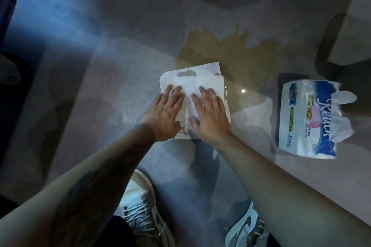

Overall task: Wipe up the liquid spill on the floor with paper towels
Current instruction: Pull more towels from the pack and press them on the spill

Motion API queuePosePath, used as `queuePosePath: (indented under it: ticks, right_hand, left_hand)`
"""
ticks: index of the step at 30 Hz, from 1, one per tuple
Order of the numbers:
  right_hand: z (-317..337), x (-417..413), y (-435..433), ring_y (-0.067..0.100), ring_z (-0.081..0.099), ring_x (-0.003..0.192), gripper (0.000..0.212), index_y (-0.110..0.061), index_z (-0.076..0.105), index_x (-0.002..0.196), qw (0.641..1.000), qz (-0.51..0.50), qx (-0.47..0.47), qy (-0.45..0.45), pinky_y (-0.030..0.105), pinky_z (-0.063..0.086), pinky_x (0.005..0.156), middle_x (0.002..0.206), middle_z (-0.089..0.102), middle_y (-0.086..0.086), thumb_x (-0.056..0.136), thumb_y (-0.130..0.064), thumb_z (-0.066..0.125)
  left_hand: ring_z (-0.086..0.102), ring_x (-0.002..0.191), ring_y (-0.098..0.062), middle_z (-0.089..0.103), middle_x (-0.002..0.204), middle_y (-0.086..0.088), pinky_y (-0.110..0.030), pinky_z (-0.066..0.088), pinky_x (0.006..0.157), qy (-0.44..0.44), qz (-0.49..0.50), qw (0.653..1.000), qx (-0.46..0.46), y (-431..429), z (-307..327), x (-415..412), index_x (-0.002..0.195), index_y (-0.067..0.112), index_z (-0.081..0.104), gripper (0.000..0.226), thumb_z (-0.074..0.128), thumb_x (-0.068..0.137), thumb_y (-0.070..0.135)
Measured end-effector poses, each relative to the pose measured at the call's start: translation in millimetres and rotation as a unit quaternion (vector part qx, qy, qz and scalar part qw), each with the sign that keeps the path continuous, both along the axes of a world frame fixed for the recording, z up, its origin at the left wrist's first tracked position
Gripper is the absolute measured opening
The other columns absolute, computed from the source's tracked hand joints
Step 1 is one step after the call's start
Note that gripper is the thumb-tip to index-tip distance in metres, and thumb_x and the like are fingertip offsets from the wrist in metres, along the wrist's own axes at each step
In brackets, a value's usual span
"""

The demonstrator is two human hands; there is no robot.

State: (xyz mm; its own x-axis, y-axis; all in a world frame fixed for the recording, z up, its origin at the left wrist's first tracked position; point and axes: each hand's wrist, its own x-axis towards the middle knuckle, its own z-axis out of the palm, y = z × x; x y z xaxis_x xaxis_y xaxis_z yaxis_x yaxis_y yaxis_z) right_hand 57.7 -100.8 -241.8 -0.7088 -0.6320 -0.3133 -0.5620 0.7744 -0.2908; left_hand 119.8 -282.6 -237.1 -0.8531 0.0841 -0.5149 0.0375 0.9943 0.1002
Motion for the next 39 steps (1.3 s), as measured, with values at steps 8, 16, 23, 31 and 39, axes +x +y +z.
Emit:
queuePosePath:
  ticks: [8, 16, 23, 31, 39]
  right_hand:
    - [-13.8, -1.1, 6.8, 0.032, -0.007, 0.154, 0.074, -0.021, 0.007, 0.159, 0.996, 0.053, 0.074, 0.002, 0.049, 0.004, 0.124, 0.168, -0.003, 0.008, 0.099, -0.055, 0.034]
    - [-5.5, -6.4, -9.3, 0.029, 0.0, 0.154, 0.066, -0.017, 0.022, 0.156, 1.0, 0.022, 0.009, 0.008, 0.047, 0.006, 0.124, 0.166, 0.01, 0.007, 0.099, -0.042, 0.041]
    - [-12.7, -12.8, -8.5, 0.029, -0.004, 0.154, 0.07, -0.018, 0.013, 0.159, 0.998, 0.047, 0.045, 0.004, 0.049, 0.005, 0.124, 0.168, 0.001, 0.006, 0.099, -0.047, 0.032]
    - [-6.3, -20.9, -18.7, 0.03, 0.004, 0.153, 0.066, -0.014, 0.023, 0.156, 1.0, 0.024, 0.011, 0.014, 0.047, 0.008, 0.124, 0.166, 0.012, 0.007, 0.098, -0.04, 0.04]
    - [-14.7, -24.5, -19.3, 0.03, -0.006, 0.154, 0.069, -0.015, 0.009, 0.159, 0.998, 0.046, 0.05, 0.002, 0.049, 0.005, 0.124, 0.168, -0.001, 0.007, 0.101, -0.046, 0.031]
  left_hand:
    - [-0.029, 0.146, -0.034, -0.032, 0.159, -0.012, -0.052, 0.002, 0.123, -0.021, -0.019, 1.0, -0.007, 1.3, -3.5, 1.6, 0.153, 0.009, -0.021, 0.086, 0.023, 0.097, 0.058]
    - [-0.027, 0.147, -0.033, -0.027, 0.161, -0.013, -0.049, -0.001, 0.124, 0.016, -0.005, 1.0, 0.003, 11.1, 2.4, -8.4, 0.153, 0.008, -0.019, 0.073, 0.014, 0.102, 0.047]
    - [-0.026, 0.147, -0.034, -0.027, 0.161, -0.013, -0.051, 0.002, 0.123, 0.016, 0.006, 1.0, -0.009, 15.9, -12.2, -4.1, 0.154, 0.007, -0.017, 0.073, 0.011, 0.101, 0.048]
    - [-0.023, 0.149, -0.034, -0.025, 0.162, -0.014, -0.05, 0.003, 0.124, 0.033, 0.052, 0.998, 0.005, 7.1, -3.3, -17.3, 0.155, 0.006, -0.015, 0.077, 0.018, 0.099, 0.049]
    - [-0.026, 0.148, -0.035, -0.031, 0.159, -0.014, -0.052, 0.004, 0.123, -0.014, 0.066, 0.998, -0.004, 3.9, -7.7, -21.9, 0.153, 0.005, -0.019, 0.08, 0.011, 0.096, 0.051]
